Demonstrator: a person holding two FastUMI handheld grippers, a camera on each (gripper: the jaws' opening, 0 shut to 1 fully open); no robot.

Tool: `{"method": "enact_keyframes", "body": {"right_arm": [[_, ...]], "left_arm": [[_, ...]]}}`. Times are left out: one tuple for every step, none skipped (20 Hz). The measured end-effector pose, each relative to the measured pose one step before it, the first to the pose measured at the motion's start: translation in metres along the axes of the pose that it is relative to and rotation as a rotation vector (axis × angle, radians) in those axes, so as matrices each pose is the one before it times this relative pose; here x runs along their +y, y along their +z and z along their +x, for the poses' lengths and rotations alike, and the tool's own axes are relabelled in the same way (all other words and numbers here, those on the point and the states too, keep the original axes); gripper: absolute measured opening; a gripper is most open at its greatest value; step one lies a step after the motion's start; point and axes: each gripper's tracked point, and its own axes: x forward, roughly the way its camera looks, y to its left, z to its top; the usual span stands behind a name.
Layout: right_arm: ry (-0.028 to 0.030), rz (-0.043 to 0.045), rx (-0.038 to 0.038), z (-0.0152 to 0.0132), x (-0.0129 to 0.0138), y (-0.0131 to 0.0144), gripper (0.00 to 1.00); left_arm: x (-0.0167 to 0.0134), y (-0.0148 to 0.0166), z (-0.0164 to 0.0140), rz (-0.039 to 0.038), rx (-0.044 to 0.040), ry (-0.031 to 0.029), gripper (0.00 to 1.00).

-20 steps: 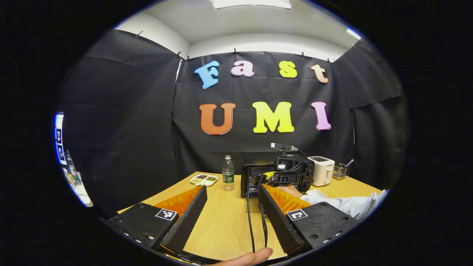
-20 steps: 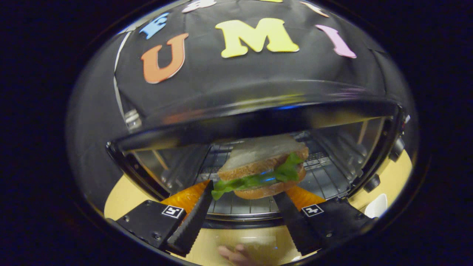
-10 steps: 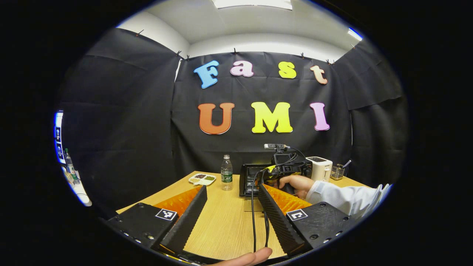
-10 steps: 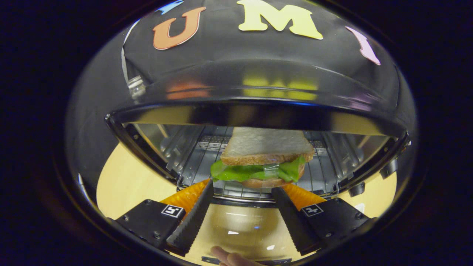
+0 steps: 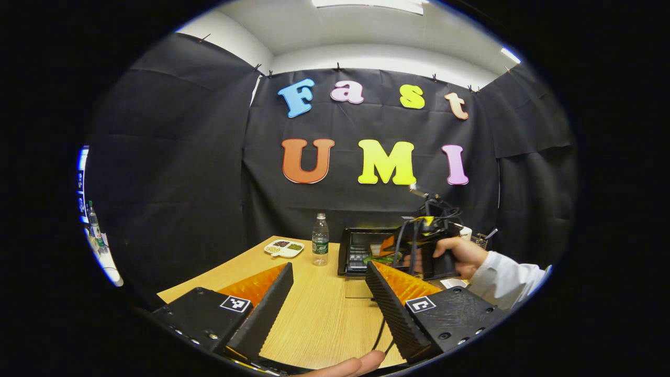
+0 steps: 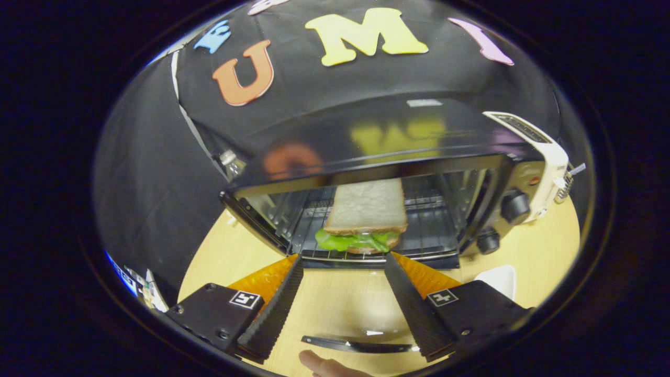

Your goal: Open the electric oven with the left hand, put the food in, and close the electric oven.

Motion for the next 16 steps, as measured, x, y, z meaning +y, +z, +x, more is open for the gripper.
{"method": "enact_keyframes", "body": {"right_arm": [[0.00877, -0.00542, -0.04172, -0.01552, -0.00032, 0.0066, 1.0], [0.00508, -0.01382, -0.04746, -0.0178, -0.00124, 0.00838, 1.0], [0.0027, -0.01645, -0.04993, -0.01756, -0.00118, 0.00913, 1.0], [0.00096, -0.01863, -0.05123, -0.01693, -0.00158, 0.00824, 1.0], [-0.00085, -0.01903, -0.05432, -0.0175, -0.00172, 0.01106, 1.0], [-0.00661, -0.02058, -0.05125, -0.01835, -0.00178, 0.0096, 1.0], [-0.01575, -0.02435, -0.05494, -0.02135, -0.00444, 0.01191, 1.0], [-0.01568, -0.01635, -0.04734, -0.01545, -0.00814, 0.00806, 0.89], [-0.02042, -0.01907, -0.05602, -0.01958, -0.00603, 0.01209, 0.88], [-0.01142, -0.01868, -0.04193, -0.01452, -0.00394, 0.00815, 1.0], [-0.01593, -0.02093, -0.04428, -0.01815, -0.00613, 0.01214, 1.0], [-0.01224, -0.01455, -0.03704, -0.0178, -0.00175, 0.01006, 1.0], [-0.01991, -0.0222, -0.03359, -0.01622, -0.00757, 0.00916, 1.0], [-0.02667, -0.01688, -0.0233, -0.01488, -0.00902, 0.00301, 0.99], [-0.02736, -0.01879, -0.01541, -0.0144, -0.01009, 0.00346, 0.99], [-0.01809, -0.00991, -0.02082, -0.01447, -0.00762, 0.00404, 0.99]], "left_arm": [[-0.00038, -0.00123, 0.00393, -0.00227, 0.00676, -0.00213, 0.92], [-0.00164, -0.00235, 0.00174, -0.00388, 0.0063, -0.0068, 0.92], [-0.0024, -0.00157, 0.00451, -0.00454, 0.00981, -0.00713, 0.92], [0.00016, -0.00268, 0.00209, -0.00545, 0.00893, -0.0043, 0.92], [-0.00206, -0.00021, 0.00464, -0.00407, 0.0061, -0.00552, 0.92], [-0.00129, -0.00001, 0.0041, -0.00262, 0.00276, -0.00579, 0.92], [-0.00223, -0.0001, 0.00331, -0.00239, 0.0042, -0.00471, 0.92], [-0.00209, 0.00113, 0.00484, -0.00097, 0.00198, -0.00125, 0.92], [-0.00165, -0.00099, 0.00586, -0.0007, 0.00478, 0.00087, 0.92], [-0.00257, -0.00186, 0.00505, 0.00019, 0.01071, -0.0007, 0.92], [-0.00525, -0.00149, 0.00525, 0.00218, 0.00719, -0.00307, 0.92], [-0.00496, -0.00085, 0.00467, 0.00536, 0.00696, -0.00558, 0.92], [-0.00626, -0.00164, 0.00519, 0.00612, 0.005, -0.01075, 0.92], [-0.00816, -0.00258, 0.00614, 0.00634, 0.00748, -0.01284, 0.92], [-0.00711, -0.00396, 0.00693, 0.00695, 0.00916, -0.01137, 0.92], [-0.0064, -0.0037, 0.00607, 0.00539, 0.00912, -0.00849, 0.92]]}}
